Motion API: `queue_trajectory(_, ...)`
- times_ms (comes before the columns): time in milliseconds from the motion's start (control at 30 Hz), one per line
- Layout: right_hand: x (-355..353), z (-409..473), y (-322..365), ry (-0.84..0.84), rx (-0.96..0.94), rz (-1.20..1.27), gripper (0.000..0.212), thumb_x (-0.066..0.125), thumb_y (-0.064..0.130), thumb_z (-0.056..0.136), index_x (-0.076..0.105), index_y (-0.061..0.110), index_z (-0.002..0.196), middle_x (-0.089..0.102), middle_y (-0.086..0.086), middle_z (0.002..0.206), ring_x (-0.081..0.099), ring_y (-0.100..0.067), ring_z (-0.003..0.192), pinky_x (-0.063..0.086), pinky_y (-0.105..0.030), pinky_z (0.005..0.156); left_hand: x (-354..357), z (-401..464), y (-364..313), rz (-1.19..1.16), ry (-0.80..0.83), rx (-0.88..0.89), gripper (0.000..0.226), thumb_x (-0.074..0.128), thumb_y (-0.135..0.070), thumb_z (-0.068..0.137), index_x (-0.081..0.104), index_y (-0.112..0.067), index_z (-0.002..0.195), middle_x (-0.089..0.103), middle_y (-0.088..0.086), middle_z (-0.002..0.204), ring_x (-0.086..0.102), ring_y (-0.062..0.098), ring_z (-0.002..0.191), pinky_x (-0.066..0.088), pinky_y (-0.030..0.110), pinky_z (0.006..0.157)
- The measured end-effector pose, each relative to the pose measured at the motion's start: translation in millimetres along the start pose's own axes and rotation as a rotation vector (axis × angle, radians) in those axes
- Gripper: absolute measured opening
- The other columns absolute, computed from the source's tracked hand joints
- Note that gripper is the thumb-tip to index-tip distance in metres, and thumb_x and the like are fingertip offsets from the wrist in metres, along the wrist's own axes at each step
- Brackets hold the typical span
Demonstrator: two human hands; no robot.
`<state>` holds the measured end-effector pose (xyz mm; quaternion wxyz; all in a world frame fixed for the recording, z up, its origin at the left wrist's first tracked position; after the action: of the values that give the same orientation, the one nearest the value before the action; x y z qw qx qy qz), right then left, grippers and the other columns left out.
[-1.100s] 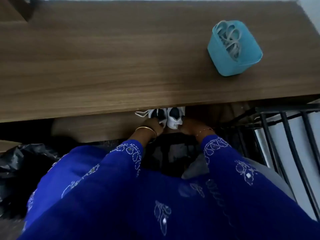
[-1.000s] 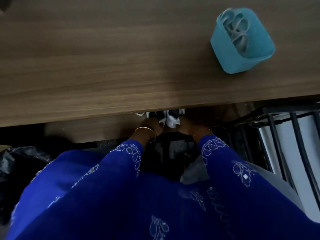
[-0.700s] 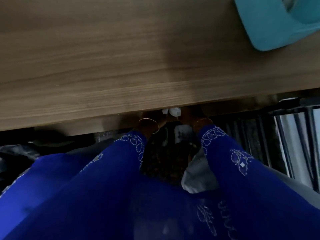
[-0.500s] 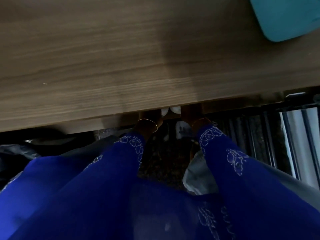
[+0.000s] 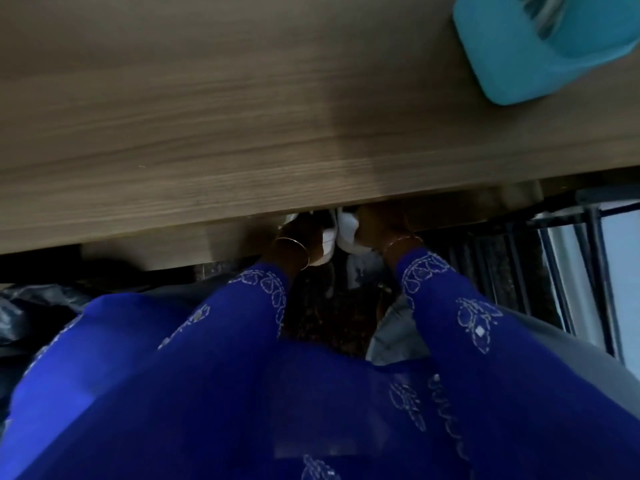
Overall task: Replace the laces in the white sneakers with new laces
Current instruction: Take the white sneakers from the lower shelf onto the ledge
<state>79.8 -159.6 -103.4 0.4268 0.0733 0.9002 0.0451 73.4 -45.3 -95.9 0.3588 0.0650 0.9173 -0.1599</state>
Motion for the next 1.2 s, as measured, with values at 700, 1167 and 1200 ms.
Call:
queue_trajectory(700, -103.1, -184.0, -13.8, -0.106, 0.085, 0.464, 0.019, 0.065, 0.016, 0.080, 0.054, 0.007, 0.068, 0.056, -0.006, 0.072, 0.054, -0.020, 0.068, 0.041, -0.026, 0.055, -84.8, -155.1, -35.9, -0.345, -0.330, 0.028, 0.043, 0.055, -0.045, 0.088, 0.063, -0.003, 0.093, 0.065, 0.015, 0.098, 0.059, 0.029, 0.093, 0.037, 0.026, 0.070)
queue_trajectory(1167, -178.3, -291.4, 21.0, -0.436, -0.141, 0.706, 0.035, 0.078, 0.032, 0.072, 0.052, 0.010, 0.064, 0.052, -0.004, 0.069, 0.048, -0.015, 0.064, 0.036, -0.026, 0.057, -156.2, -277.8, -60.4, -0.514, -0.604, 0.159, 0.050, 0.063, -0.040, 0.084, 0.044, -0.013, 0.045, 0.043, 0.002, 0.049, 0.042, 0.018, 0.051, 0.031, 0.026, 0.048)
queue_trajectory(1200, -183.4, -294.6, 23.4, -0.447, -0.156, 0.743, 0.034, 0.078, 0.031, 0.071, 0.053, 0.010, 0.066, 0.052, -0.005, 0.070, 0.049, -0.015, 0.064, 0.036, -0.025, 0.056, -161.7, -283.0, -60.9, -0.536, -0.613, 0.178, 0.050, 0.063, -0.038, 0.084, 0.043, -0.014, 0.044, 0.042, 0.001, 0.048, 0.041, 0.017, 0.050, 0.030, 0.027, 0.048)
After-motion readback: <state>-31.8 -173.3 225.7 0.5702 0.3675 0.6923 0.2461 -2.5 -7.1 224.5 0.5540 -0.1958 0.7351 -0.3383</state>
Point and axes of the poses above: each hand's wrist, its own z-axis towards the middle knuckle, its own x-axis out of the palm, y = z × x, the point moved 8 cm from there along z, towards the middle knuckle
